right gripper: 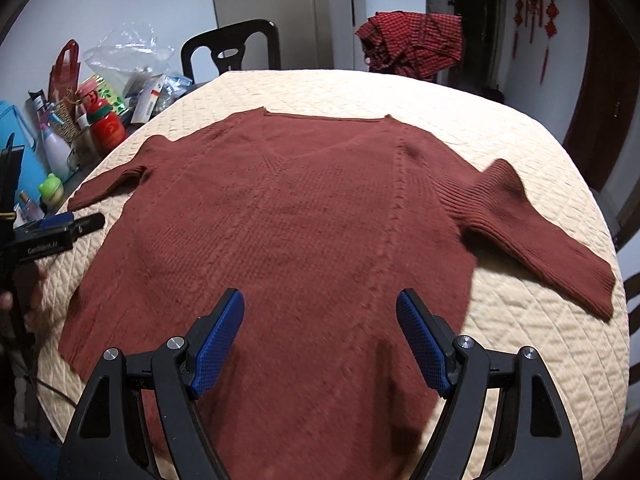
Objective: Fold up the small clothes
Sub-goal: 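Move the left gripper to the sweater sleeve cuff and grasp it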
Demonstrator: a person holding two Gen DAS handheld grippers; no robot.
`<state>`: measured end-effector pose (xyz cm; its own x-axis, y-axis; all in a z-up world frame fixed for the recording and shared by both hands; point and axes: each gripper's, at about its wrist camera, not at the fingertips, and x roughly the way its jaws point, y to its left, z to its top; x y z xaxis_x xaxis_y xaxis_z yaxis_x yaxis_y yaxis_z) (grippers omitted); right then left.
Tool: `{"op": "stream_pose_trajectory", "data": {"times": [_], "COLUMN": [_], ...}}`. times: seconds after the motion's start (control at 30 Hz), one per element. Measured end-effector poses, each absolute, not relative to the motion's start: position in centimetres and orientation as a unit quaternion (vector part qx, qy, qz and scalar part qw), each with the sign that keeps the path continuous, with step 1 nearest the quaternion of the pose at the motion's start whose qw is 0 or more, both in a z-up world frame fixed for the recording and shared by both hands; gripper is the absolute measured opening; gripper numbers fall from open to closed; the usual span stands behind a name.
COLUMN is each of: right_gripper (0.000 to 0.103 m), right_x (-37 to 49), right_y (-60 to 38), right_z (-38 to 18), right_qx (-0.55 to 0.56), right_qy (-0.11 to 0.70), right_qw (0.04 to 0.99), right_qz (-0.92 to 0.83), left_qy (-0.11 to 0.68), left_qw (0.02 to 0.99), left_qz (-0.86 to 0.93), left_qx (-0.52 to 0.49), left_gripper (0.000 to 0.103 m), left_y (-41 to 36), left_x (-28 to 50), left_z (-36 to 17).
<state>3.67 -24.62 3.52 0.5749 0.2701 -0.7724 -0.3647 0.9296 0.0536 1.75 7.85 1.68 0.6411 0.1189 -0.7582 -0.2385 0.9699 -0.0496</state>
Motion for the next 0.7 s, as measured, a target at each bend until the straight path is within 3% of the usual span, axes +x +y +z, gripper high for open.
{"op": "stream_pose_trajectory", "data": {"times": [0.13,0.5,0.6,0.7], "right_gripper": [0.078,0.079,0.078,0.078], "right_x": [4.3,5.1,5.4,5.6], "right_y": [-23.8,-22.8,-23.0,-23.2], "right_z": [3.5,3.6,3.7,3.8], "right_qx": [-0.057,-0.069,-0.066,-0.062], "right_qy": [0.425,0.422,0.420,0.419], "right_qw": [0.884,0.882,0.884,0.885], "right_qz": [0.187,0.195,0.194,0.193], "left_qy": [0.415,0.373,0.371,0.371], "left_qw": [0.892,0.877,0.875,0.874], "left_qz": [0.120,0.147,0.160,0.189], "left_qx": [-0.133,-0.265,-0.267,-0.250], "left_gripper": [0.084,0.080,0.070,0.046], "left_y": [11.6,18.6,18.9,19.1], "left_x": [2.0,2.3,2.9,3.6], "left_z": [1.0,0.3,0.2,0.0]}}
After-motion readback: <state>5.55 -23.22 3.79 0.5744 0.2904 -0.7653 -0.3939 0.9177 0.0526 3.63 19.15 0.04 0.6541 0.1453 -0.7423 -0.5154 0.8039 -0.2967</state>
